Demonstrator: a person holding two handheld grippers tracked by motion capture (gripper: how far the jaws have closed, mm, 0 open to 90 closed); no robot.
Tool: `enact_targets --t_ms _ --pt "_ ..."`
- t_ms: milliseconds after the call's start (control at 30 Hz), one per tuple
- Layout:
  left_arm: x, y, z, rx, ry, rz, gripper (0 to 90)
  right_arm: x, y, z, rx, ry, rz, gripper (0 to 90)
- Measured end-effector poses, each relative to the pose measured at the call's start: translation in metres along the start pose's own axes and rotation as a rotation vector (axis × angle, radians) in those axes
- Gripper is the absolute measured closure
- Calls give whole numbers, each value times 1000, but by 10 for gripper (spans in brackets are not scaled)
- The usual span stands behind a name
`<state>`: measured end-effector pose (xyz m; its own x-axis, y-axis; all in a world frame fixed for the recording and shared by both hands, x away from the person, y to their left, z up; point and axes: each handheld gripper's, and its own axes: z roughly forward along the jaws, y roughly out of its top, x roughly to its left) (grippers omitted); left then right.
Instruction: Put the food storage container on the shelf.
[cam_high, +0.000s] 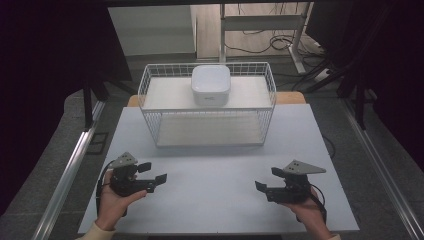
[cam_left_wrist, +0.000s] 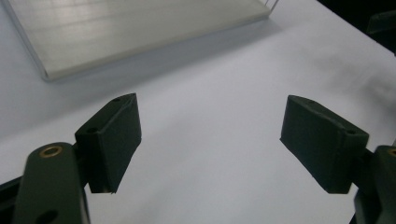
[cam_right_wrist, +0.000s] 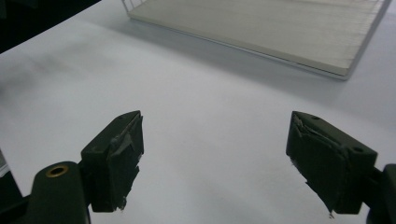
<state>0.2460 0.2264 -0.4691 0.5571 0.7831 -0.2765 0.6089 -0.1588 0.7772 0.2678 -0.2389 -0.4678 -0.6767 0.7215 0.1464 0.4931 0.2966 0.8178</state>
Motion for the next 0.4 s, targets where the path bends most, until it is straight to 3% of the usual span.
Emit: enact_targets --t_ms 400 --pt "-6 1 6 5 -2 20 201 -4 -2 -6 -69 -39 -1 191"
